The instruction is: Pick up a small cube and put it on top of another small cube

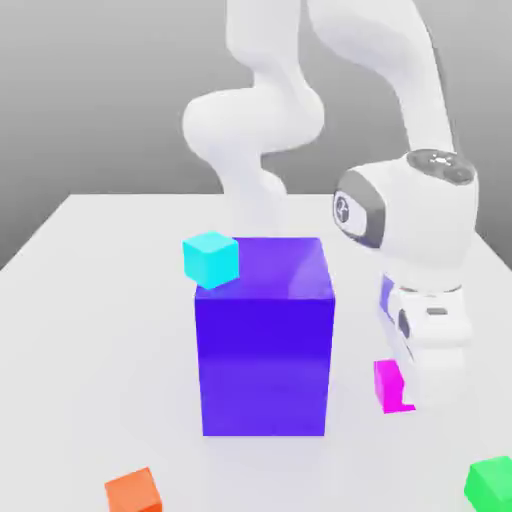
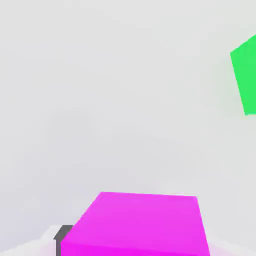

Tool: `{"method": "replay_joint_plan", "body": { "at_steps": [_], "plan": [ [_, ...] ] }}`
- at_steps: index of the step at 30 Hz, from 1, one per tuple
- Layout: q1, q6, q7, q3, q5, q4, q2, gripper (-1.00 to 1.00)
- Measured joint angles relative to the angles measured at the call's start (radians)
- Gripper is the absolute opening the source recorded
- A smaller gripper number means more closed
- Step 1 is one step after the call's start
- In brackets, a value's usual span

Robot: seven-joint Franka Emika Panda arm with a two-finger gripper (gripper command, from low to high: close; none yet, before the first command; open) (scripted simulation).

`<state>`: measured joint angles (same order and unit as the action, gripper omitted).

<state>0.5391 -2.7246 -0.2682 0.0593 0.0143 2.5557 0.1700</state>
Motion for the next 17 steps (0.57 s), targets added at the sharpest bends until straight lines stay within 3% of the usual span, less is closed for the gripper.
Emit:
{"method": "replay_joint_plan", "body": {
  "at_steps": [9, 13, 14, 17],
  "plan": [
    [0.059, 0.205, 0.264, 0.018, 0.024, -0.327, 0.124, -1.00],
    [0.059, 0.125, 0.282, 0.012, 0.043, -0.370, 0.246, -1.00],
    [0.058, 0.105, 0.280, 0.010, 0.047, -0.372, 0.270, 1.00],
    [0.058, 0.105, 0.280, 0.010, 0.047, -0.372, 0.270, 1.00]
  ]
}}
